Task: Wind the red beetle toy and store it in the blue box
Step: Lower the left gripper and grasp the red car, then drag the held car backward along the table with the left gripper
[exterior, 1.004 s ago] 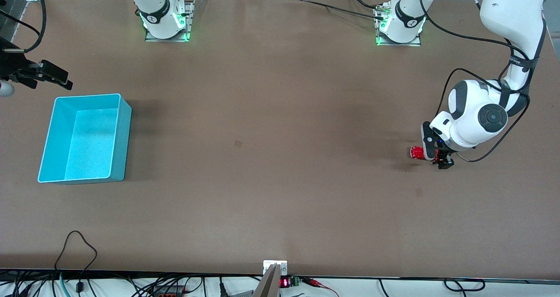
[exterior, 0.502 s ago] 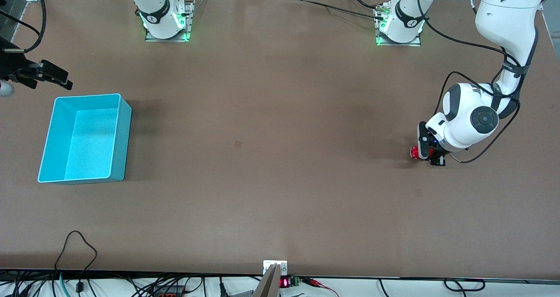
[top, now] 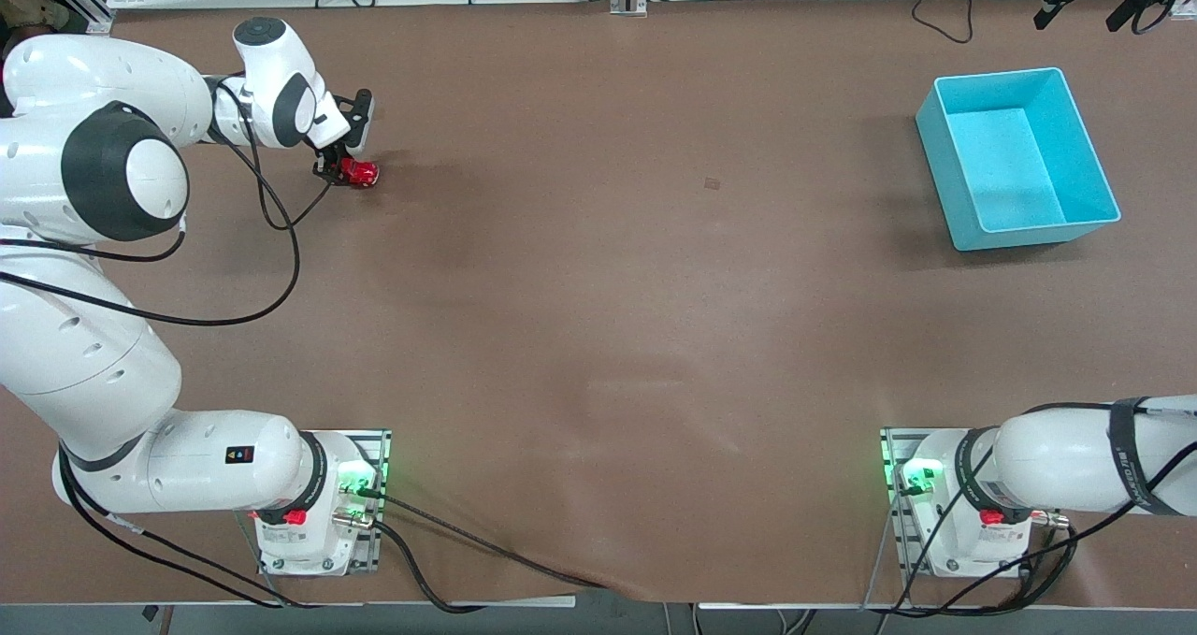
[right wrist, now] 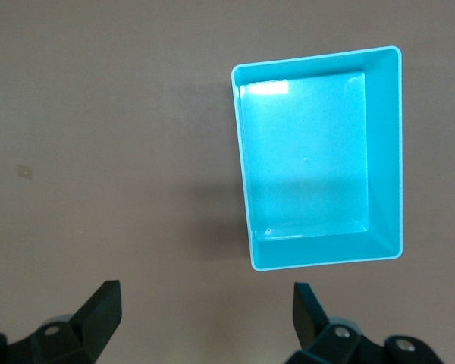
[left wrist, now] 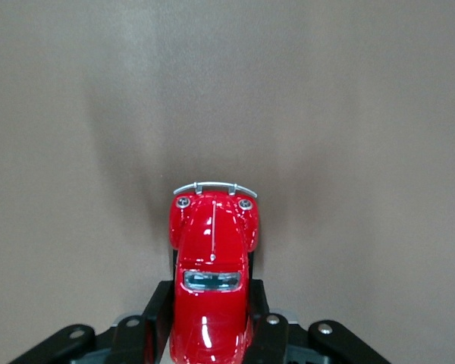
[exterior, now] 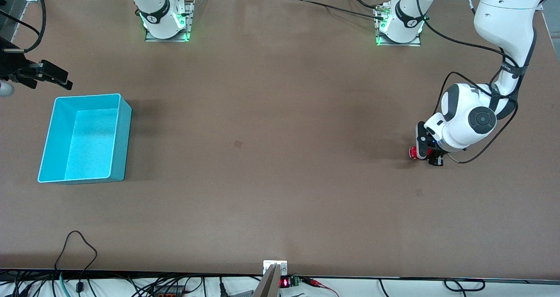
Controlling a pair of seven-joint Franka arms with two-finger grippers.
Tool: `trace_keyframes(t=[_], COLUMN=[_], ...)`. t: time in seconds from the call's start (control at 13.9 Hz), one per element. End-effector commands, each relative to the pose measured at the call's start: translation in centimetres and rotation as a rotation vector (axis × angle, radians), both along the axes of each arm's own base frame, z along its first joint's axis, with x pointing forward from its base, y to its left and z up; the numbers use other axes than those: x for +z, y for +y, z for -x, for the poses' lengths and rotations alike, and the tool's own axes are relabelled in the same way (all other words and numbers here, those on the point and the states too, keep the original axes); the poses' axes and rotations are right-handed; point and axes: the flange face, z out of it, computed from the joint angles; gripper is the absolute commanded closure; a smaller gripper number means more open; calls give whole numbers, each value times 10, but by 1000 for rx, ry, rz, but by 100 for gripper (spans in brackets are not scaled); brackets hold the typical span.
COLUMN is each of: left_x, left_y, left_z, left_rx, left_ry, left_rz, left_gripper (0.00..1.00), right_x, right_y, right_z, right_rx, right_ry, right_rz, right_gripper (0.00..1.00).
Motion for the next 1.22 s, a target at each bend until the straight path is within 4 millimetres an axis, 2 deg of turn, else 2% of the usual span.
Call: trace_keyframes(t=[0.0, 0.07, 0.14, 0.36, 0.43, 0.86, 1.15], left_x=[-10, -12, -13, -17, -20, -18, -13], left_y=[51, 70, 79, 142, 155, 182, 183], left_z=[4, 7, 8, 7, 7, 11, 6], left_rx=[57, 67, 30, -20, -34, 40, 99], left_ry=[15, 20, 23, 17, 19, -1, -20], left_rz=[0, 1, 4, 6, 8, 24, 29], left_gripper=[87, 86, 86, 86, 86, 85, 85], right_x=[7, 7, 7, 7, 7, 6, 5], right_y=[0, 0, 0, 0, 1, 3, 3], right_z=[3, 3, 3, 3, 3, 3, 3], right_rx=[-12, -10, -6, -1, 2, 7, 7], right_ry=[0, 0, 0, 0, 0, 3, 4], right_rz=[15, 15, 14, 14, 14, 14, 14], right_gripper=[0, 0, 0, 0, 0, 0, 0])
